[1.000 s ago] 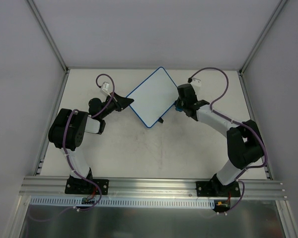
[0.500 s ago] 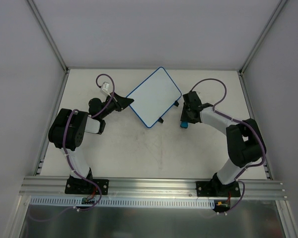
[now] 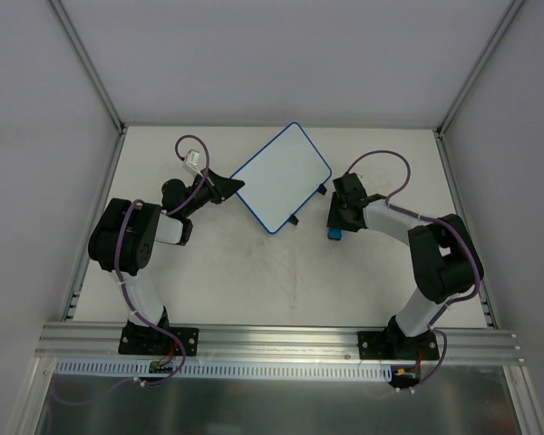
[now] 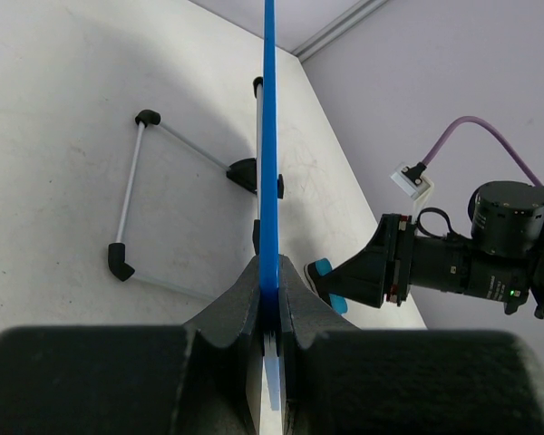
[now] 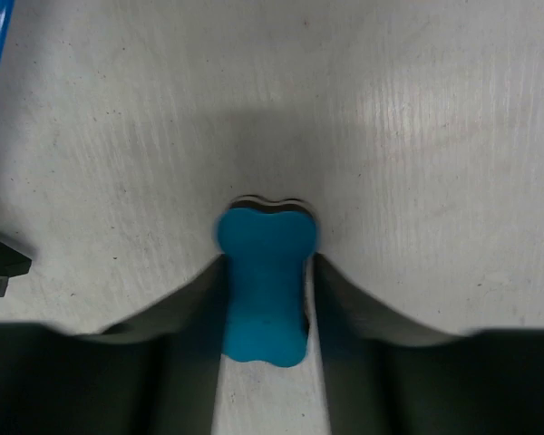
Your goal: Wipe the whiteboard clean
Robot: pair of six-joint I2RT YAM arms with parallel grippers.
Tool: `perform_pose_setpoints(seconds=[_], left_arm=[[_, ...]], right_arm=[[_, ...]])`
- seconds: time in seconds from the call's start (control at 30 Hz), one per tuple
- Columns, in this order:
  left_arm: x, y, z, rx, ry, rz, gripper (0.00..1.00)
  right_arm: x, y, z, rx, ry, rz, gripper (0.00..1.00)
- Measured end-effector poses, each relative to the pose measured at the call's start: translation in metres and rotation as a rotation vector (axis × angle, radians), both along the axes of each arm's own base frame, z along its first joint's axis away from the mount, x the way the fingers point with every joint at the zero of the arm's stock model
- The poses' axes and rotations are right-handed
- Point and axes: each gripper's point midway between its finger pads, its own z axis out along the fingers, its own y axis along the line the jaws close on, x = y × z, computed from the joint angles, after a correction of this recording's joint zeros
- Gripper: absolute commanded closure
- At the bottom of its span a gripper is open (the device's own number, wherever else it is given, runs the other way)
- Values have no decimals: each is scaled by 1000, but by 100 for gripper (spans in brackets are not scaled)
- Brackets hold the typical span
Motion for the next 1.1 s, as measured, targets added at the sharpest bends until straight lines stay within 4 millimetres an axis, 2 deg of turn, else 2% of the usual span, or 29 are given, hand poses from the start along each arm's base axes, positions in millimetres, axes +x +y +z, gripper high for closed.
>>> perform_pose_setpoints(seconds=[0.17, 0.23, 0.5, 0.57, 0.73, 0.77, 0.93, 1.07, 1.1], left_arm=[[0, 0, 0, 0, 0, 0, 96], [0, 0, 0, 0, 0, 0, 95], [-3, -2, -3, 4, 7, -19, 86], [-4, -3, -6, 7, 14, -26, 78], [-6, -4, -11, 10, 35, -36, 71], [-6, -4, -12, 11, 37, -37, 65], [-7, -4, -14, 14, 46, -39, 58], [-9, -3, -18, 19, 52, -40, 41], [-10, -3, -19, 20, 55, -40, 28]], right_arm=[[1, 0, -2, -4, -7, 13, 25], [2, 0, -1, -7, -12, 18, 23], [2, 0, 0, -8, -14, 22, 22], [2, 0, 0, -9, -14, 23, 22], [-2, -1, -1, -12, -8, 25, 22], [-2, -2, -1, -14, -8, 26, 22], [-4, -2, -1, -15, -7, 29, 22], [-5, -3, 3, -15, -9, 31, 20], [-6, -3, 5, -15, -12, 32, 20]])
